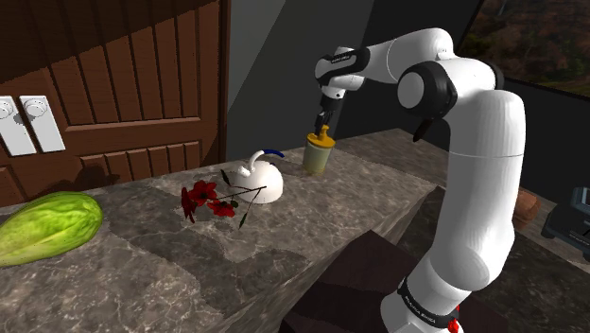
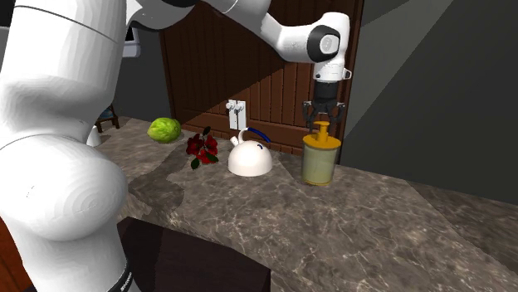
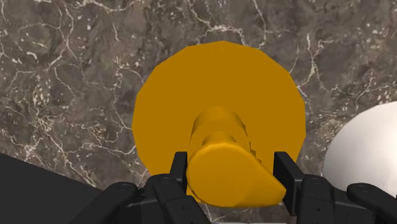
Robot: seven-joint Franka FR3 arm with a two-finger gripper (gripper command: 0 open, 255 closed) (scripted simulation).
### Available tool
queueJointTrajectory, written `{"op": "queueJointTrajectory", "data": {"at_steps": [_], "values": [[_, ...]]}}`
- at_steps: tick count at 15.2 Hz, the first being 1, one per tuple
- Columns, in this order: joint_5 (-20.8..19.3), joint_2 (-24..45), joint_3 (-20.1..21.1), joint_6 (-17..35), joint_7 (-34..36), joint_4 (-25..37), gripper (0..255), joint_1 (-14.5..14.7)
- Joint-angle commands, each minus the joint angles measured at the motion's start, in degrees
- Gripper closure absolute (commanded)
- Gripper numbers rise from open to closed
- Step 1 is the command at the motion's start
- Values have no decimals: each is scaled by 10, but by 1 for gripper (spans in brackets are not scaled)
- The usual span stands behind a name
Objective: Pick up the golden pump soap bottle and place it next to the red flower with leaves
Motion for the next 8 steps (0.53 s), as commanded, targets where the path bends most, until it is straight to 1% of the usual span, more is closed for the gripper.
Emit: {"op": "queueJointTrajectory", "data": {"at_steps": [1, 8], "values": [[-3, -5, -1, -14, 1, 9, 255, 0], [-9, -14, -4, -63, 8, 50, 255, -2]]}}
